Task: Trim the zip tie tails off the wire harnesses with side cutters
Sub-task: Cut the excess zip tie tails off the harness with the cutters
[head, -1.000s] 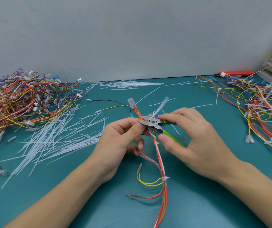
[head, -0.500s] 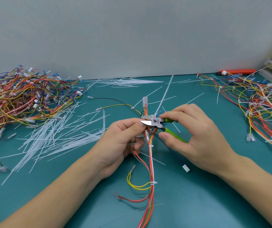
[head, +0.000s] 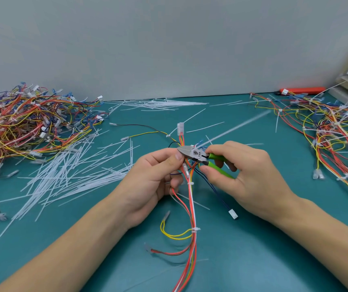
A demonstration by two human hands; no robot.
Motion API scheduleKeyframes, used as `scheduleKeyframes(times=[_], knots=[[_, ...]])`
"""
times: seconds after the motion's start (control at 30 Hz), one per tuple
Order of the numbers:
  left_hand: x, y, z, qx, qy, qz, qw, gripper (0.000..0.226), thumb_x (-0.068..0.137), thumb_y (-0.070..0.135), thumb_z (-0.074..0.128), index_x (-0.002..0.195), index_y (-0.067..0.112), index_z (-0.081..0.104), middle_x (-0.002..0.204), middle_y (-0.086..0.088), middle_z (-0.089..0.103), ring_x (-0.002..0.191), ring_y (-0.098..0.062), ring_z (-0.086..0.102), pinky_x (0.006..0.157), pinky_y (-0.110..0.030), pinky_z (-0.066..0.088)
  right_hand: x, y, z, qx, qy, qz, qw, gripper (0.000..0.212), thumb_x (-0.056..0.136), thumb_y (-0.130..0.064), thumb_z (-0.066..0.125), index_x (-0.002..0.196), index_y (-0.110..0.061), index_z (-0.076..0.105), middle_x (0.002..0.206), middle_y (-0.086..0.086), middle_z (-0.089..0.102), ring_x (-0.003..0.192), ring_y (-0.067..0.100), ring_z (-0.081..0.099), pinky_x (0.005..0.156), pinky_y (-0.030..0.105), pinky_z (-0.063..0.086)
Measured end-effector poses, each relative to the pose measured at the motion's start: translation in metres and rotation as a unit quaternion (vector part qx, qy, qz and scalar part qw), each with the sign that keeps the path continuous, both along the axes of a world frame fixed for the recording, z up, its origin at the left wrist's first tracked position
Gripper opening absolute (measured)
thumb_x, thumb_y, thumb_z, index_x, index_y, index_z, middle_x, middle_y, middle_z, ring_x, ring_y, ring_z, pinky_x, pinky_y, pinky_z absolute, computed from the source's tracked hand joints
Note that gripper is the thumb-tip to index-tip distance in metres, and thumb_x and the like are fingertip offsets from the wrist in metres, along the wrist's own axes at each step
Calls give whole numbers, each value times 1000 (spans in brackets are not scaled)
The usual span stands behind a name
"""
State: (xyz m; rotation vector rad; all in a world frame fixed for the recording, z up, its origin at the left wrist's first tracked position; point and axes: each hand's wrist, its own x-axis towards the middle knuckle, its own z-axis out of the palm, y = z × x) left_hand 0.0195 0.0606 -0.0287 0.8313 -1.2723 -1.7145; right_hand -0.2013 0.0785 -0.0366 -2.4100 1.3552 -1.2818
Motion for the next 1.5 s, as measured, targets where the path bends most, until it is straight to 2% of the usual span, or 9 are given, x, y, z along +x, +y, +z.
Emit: scheduleKeyframes(times=[0.2,0.4,0.5,0.63,0.73,1.0,1.17,1.27,1.5], knots=[[2,0,0,8,18,-13,1000,16,88,31,68,89,19,78,78,1,66,60,-10,53,56,-19,46,-2,-1,-4,5,-16,7,1000,23,93,-37,72,110,-22,71,83,-10,57,75,10,50,69,32,46],[1,-1,1,9,18,-17,1000,17,91,27,64,89,16,77,80,-2,64,65,-14,54,59,-23,47,-1,1,-7,36,-36,13,999,22,93,-37,71,111,-24,70,84,-14,56,75,17,52,69,28,44],[0,-1,1,1,7,-13,1000,18,91,25,63,84,16,76,78,-3,63,63,-14,52,58,-24,45,0,2,-6,36,-27,9,999,25,92,-37,71,113,-23,69,87,-12,58,80,15,54,74,25,43],[-2,1,2,-5,-10,-8,1000,18,90,23,63,79,17,76,73,-1,63,59,-12,51,54,-23,44,-2,4,-4,24,-17,3,1000,36,92,-42,67,118,-18,70,97,-9,64,89,15,57,85,37,50],[-1,1,2,-13,-21,-8,1000,19,91,24,62,78,19,75,70,2,62,58,-13,49,54,-22,43,-1,4,-3,26,-19,6,999,39,92,-43,65,121,-17,70,102,-9,65,94,15,59,89,39,51],[0,1,-2,-15,-8,-2,1000,16,91,26,65,89,18,78,77,2,64,60,-11,49,56,-22,44,0,2,-5,37,-16,13,999,36,93,-40,67,120,-17,71,100,-7,65,95,16,60,88,38,51],[0,1,-1,-21,-19,-3,1000,19,92,28,64,81,19,76,74,5,62,59,-11,47,56,-21,43,-1,1,-6,48,-28,11,998,30,94,-38,69,116,-19,73,90,-9,62,84,15,56,78,36,50],[0,0,-1,-11,-12,3,1000,17,91,28,65,82,18,76,74,3,60,58,-11,47,55,-21,42,0,1,-4,32,-24,2,999,25,94,-38,70,111,-21,75,81,-9,57,75,12,51,69,28,44],[0,1,-1,-12,-10,4,1000,14,92,27,69,83,19,77,75,5,64,57,-10,47,54,-21,42,0,0,-5,33,-30,0,999,22,93,-37,72,107,-20,76,77,-9,56,71,16,51,67,26,43]])
